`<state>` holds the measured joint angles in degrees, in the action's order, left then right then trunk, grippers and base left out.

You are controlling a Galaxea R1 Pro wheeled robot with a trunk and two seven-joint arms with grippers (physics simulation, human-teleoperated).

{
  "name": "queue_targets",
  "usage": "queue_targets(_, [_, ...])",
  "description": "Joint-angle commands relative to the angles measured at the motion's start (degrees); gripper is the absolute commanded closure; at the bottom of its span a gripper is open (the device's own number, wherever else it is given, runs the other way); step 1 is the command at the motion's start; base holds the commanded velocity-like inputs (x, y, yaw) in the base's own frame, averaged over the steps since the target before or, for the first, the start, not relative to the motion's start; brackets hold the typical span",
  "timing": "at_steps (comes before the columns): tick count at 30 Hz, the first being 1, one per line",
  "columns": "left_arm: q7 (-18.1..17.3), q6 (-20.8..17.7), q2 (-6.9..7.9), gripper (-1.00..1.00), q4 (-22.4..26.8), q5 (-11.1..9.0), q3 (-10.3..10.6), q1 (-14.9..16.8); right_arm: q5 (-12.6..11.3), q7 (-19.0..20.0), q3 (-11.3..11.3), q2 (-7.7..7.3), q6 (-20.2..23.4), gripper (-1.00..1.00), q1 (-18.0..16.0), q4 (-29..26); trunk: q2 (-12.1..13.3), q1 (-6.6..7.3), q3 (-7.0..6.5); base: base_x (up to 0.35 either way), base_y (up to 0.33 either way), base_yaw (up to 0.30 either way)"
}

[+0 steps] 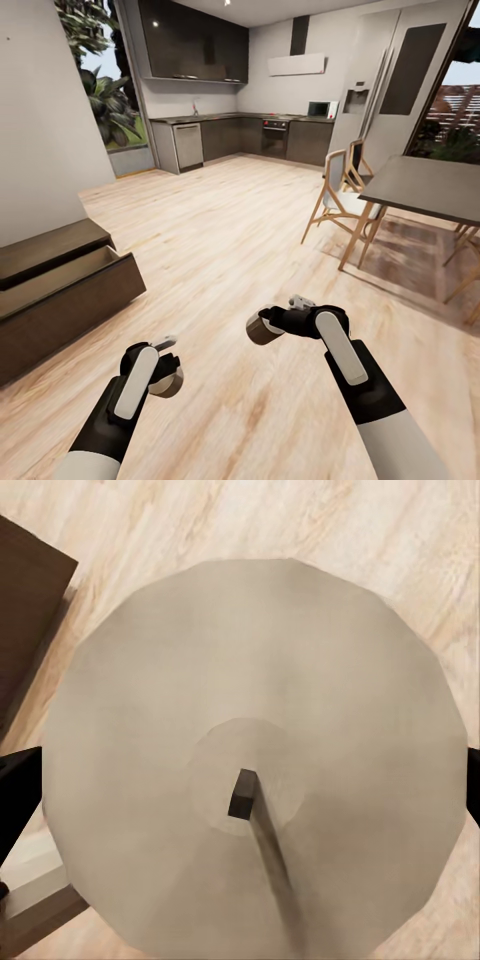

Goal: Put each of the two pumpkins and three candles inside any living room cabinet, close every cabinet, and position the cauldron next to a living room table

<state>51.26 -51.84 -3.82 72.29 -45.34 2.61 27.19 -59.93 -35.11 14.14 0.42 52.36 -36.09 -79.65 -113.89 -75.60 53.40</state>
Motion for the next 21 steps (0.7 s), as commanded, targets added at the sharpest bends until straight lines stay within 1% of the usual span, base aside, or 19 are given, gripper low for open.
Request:
queue_targets(1, [0.6, -0.1, -0.02, 1.0, 0.0, -0.5, 0.1, 0.1, -0.7, -0.6, 0.0, -0.03, 0.0, 1.0, 0.0, -0.1, 0.0, -0.01, 0.05, 0.186, -0.178, 0.289])
queue_targets(10, [0.6, -0.1, -0.01, 1.0, 0.0, -0.5, 0.0, 0.1, -0.7, -0.6, 0.0, -0.01, 0.0, 1.0, 0.0, -0.1, 0.0, -0.01, 0.05, 0.169, -0.166, 0.289])
queue_targets(21, [0.6, 0.0, 0.0, 1.0, 0.0, -0.5, 0.0, 0.1, -0.7, -0.6, 0.0, -0.02, 0.1, 1.0, 0.0, -0.1, 0.0, -0.01, 0.05, 0.13, -0.133, 0.289])
